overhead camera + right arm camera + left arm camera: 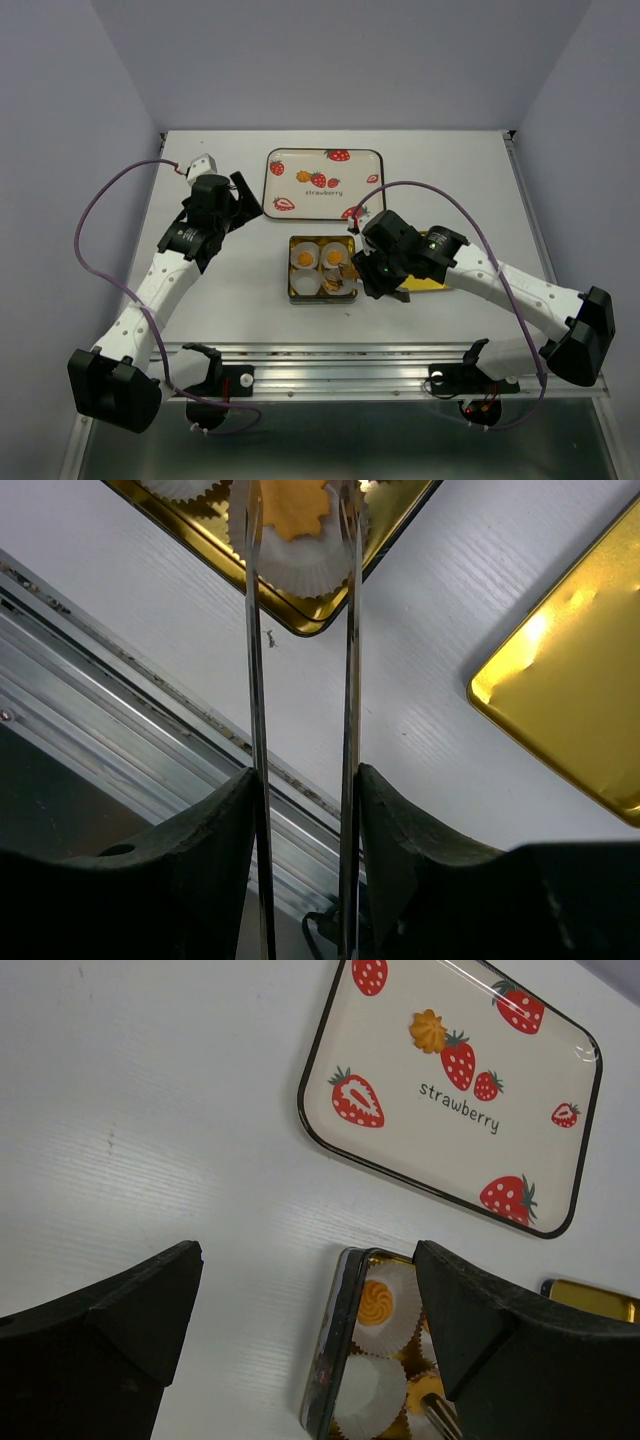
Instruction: Pack the cookies
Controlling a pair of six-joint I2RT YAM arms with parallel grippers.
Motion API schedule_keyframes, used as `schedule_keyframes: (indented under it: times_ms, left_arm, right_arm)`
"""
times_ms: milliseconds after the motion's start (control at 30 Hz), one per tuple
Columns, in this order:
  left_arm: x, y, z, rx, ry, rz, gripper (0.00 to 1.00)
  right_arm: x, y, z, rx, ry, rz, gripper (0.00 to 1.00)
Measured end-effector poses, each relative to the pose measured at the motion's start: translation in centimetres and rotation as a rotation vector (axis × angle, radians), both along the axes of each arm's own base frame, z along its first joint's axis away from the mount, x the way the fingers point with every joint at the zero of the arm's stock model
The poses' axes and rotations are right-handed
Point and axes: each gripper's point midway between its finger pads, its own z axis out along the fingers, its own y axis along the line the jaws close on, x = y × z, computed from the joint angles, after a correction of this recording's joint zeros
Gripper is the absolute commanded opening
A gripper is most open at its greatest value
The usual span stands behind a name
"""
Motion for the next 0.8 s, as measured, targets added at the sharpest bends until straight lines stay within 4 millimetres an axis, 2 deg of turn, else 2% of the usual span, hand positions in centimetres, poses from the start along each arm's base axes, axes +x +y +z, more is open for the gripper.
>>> schedule_keyframes:
  times_ms: [300, 367, 533, 567, 667, 767, 800]
  left_arm:
    - [0.0, 0.0, 0.0, 0.001, 0.0, 0.001, 0.99]
    - [0.0, 0.0, 0.0, 0.001, -0.001, 0.002, 0.99]
    - [0.0, 0.1, 0.0, 0.003, -0.001, 0.003, 0.99]
    - [0.0, 0.1, 0.0, 0.003, -0.001, 0.004, 0.99]
    - [0.0, 0.1, 0.0, 0.003, -0.001, 0.005, 0.99]
    - [0.0, 0.3, 0.0, 0.008, -0.002, 0.014, 0.99]
    - [0.0, 0.4, 0.0, 0.01, -0.001, 0.016, 0.99]
  right_arm:
    - [0.2, -0.1, 0.1, -0.006, -0.01, -0.006, 0.49]
    - [0.3, 0.0, 0.6, 0.0, -0.016, -0.006, 0.49]
    - [1.0, 0.8, 3.7, 0.066, -0.08, 0.006, 0.49]
    - [1.2, 0.9, 5.0, 0.094, -0.108, 0.006, 0.49]
    - [2.0, 1.0, 7.2, 0.137, -0.174, -0.013, 0.49]
    - [3.7, 1.2, 8.3, 0.137, -0.246, -0.055, 0.49]
    - [5.0, 1.4, 8.4, 0.126, -0.276, -0.08, 0.49]
